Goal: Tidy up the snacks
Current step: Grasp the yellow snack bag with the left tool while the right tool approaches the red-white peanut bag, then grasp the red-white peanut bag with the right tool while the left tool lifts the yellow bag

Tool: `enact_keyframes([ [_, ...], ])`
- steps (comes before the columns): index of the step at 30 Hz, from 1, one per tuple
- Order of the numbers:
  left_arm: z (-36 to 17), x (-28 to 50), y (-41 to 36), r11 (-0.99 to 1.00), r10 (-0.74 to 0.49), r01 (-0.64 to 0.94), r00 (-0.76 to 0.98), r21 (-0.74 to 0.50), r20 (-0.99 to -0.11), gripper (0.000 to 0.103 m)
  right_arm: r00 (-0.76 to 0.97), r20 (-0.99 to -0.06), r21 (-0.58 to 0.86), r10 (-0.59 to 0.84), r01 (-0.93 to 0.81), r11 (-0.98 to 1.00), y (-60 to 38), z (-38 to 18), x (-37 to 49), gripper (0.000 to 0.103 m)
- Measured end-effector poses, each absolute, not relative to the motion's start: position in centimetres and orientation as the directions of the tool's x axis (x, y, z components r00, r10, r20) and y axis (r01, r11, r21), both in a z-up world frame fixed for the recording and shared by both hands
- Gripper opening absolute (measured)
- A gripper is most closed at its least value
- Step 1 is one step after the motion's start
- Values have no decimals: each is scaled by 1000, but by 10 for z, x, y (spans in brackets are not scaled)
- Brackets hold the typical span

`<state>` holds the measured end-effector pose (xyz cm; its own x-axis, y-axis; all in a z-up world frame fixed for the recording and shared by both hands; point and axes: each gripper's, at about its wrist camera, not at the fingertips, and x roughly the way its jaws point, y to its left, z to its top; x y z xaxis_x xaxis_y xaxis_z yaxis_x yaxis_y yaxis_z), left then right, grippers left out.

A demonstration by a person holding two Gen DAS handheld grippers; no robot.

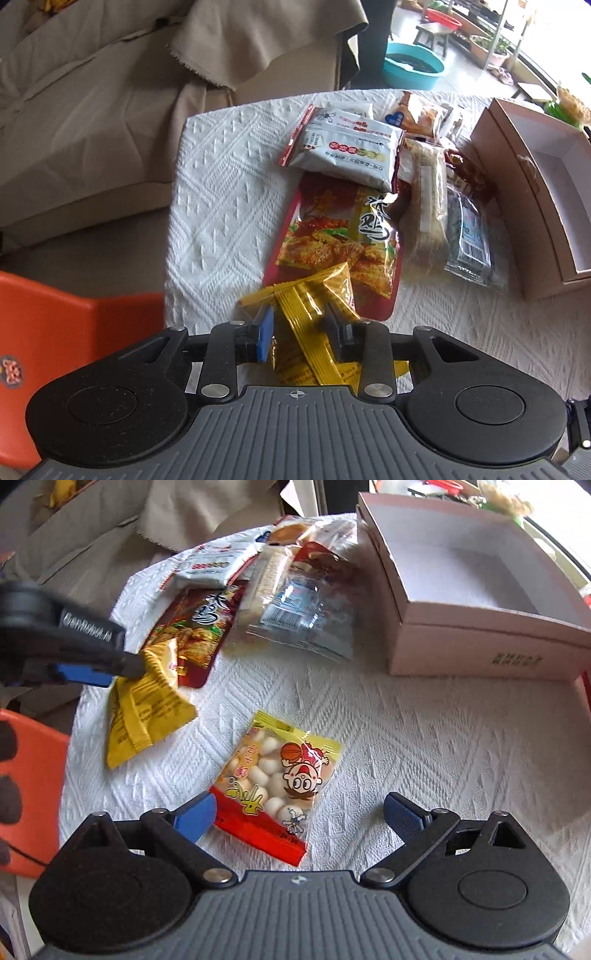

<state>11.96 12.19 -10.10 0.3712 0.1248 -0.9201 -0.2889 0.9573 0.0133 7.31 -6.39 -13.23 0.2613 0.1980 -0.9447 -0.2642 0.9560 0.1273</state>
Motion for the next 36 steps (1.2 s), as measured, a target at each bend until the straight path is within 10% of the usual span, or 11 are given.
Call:
enact_keyframes([
  [5, -108, 113, 161, 773, 4, -587, 386, -242, -922, 36, 260, -945, 90, 197, -376, 922, -58, -135, 64, 103],
  [20, -110, 125, 103, 964, 153, -261, 374, 54, -915, 48, 272, -947, 16, 170, -488, 873, -50, -139, 53, 103],
  [26, -115, 107, 131, 892, 93, -441, 396, -101, -914, 54, 287, -941, 17, 179, -489, 872, -52, -140, 50, 103],
  [36, -133, 130, 131, 923, 1, -367, 309, -118, -951, 94, 255, -953, 13, 165, -508, 861, -48, -138, 56, 103],
])
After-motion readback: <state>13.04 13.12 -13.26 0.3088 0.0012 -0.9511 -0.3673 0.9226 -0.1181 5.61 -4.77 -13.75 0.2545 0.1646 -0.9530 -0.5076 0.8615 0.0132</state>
